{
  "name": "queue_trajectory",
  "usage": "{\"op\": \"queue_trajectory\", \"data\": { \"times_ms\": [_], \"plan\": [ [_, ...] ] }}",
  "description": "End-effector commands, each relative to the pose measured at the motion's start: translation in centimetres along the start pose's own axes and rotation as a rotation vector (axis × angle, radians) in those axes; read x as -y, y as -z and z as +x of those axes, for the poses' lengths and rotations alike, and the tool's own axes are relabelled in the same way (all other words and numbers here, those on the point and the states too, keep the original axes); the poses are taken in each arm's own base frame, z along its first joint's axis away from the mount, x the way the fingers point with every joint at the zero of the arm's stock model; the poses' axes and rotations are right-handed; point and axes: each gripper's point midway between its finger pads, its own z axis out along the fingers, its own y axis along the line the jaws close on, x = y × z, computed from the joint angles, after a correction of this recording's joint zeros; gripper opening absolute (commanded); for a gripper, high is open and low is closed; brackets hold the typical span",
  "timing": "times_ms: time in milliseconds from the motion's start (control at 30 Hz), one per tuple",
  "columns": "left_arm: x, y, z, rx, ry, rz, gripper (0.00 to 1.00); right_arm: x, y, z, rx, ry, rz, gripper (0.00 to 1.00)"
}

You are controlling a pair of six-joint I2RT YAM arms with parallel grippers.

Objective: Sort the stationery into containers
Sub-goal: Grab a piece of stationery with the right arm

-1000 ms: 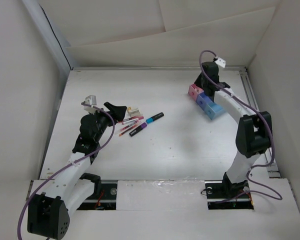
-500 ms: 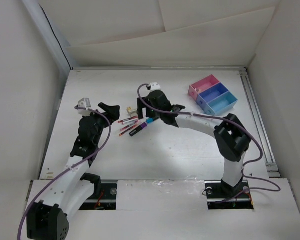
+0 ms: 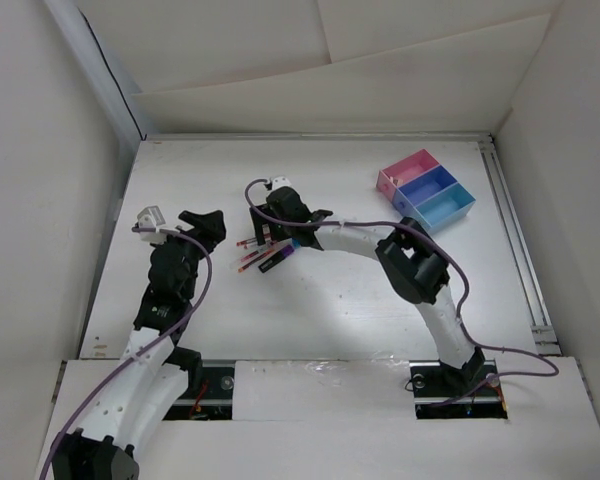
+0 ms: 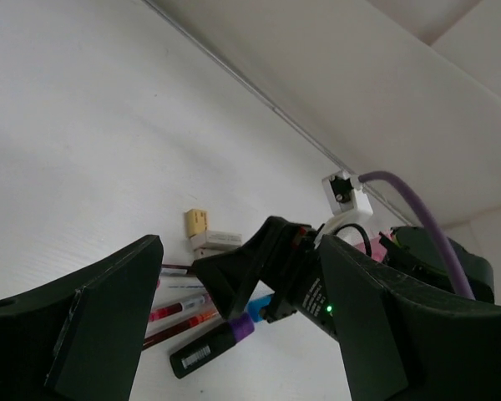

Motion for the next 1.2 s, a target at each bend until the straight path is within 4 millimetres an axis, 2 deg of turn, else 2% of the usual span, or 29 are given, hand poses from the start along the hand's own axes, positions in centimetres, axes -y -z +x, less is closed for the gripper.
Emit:
{"op": "queue_trajectory", "data": {
  "times_ms": [0, 67, 100, 133, 267, 300, 333, 400, 433, 633, 700, 733, 767, 800, 867, 933, 1000, 1033, 1100, 1133, 1167],
  "plan": [
    [0.5, -0.3, 0.4, -0.014, -0.008, 0.027, 0.73, -0.8, 0.0, -3.5, 0.067, 0.011, 0.020, 0.99],
    [0.9, -0.6, 0.4, -0.021, -0.008, 0.036, 0.73, -1.0, -0.4, -4.5, 0.088, 0.007, 0.028, 0.99],
    [0.4, -0.7, 0.9, -0.039, -0.014, 0.018, 0.73, -0.2, -1.1, -3.8, 0.063, 0.007, 0.046, 0.99],
    [1.0, -0.7, 0.7, -0.040, -0.011, 0.036, 0.73, -0.1, -1.4, -3.7, 0.060, 0.009, 0.059, 0.99],
    [1.4, -0.7, 0.6, -0.041, -0.008, 0.054, 0.73, 0.2, -2.5, -3.5, 0.058, 0.011, 0.083, 0.99],
    [1.4, -0.7, 0.6, -0.041, -0.008, 0.054, 0.73, 0.0, -2.4, -4.0, 0.069, 0.008, 0.078, 0.99],
    [1.4, -0.5, 0.6, -0.041, -0.008, 0.054, 0.73, 0.2, -2.8, -3.4, 0.058, 0.011, 0.083, 0.94],
    [1.3, -0.3, 0.6, -0.038, -0.007, 0.057, 0.73, 0.1, -2.8, -3.8, 0.066, 0.009, 0.079, 0.88],
    [1.6, -0.2, 0.0, -0.012, -0.002, 0.065, 0.73, 0.1, -3.1, -3.4, 0.059, 0.000, 0.082, 0.83],
    [1.4, 0.1, -0.4, 0.008, 0.002, 0.063, 0.73, 0.1, -3.0, -3.8, 0.071, -0.011, 0.087, 0.70],
    [1.3, 0.1, -0.2, 0.002, 0.000, 0.057, 0.73, 0.2, -3.1, -3.4, 0.062, -0.021, 0.091, 0.61],
    [1.4, 0.2, -0.1, -0.006, 0.000, 0.065, 0.73, 0.3, -2.7, -4.0, 0.077, -0.024, 0.098, 0.58],
    [1.4, 0.2, -0.1, -0.006, 0.000, 0.065, 0.73, 0.4, -2.5, -3.6, 0.068, -0.032, 0.101, 0.56],
    [1.6, 0.2, -0.3, 0.001, 0.002, 0.071, 0.73, 0.2, -1.5, -5.0, 0.101, -0.049, 0.099, 0.50],
    [1.6, 0.2, -0.3, 0.001, 0.002, 0.071, 0.73, 0.1, -0.4, -6.3, 0.137, -0.058, 0.095, 0.45],
    [1.6, 0.2, -0.3, 0.001, 0.002, 0.071, 0.73, 0.1, 1.7, -9.1, 0.191, -0.077, 0.082, 0.44],
    [1.5, 0.0, 0.1, -0.014, -0.001, 0.072, 0.73, 0.6, 2.9, -10.0, 0.207, -0.085, 0.083, 0.44],
    [1.5, -0.1, 0.2, -0.015, -0.001, 0.071, 0.73, 0.9, 4.5, -12.0, 0.251, -0.102, 0.076, 0.44],
    [1.2, -0.3, 0.6, -0.029, -0.006, 0.057, 0.73, 2.8, 5.9, -13.7, 0.283, -0.126, 0.097, 0.44],
    [1.4, -0.4, 0.4, -0.028, -0.006, 0.058, 0.73, 3.6, 7.2, -14.7, 0.303, -0.138, 0.103, 0.44],
    [1.5, -0.3, 0.5, -0.034, -0.006, 0.065, 0.73, 5.1, 7.8, -15.3, 0.318, -0.137, 0.136, 0.44]
  ]
}}
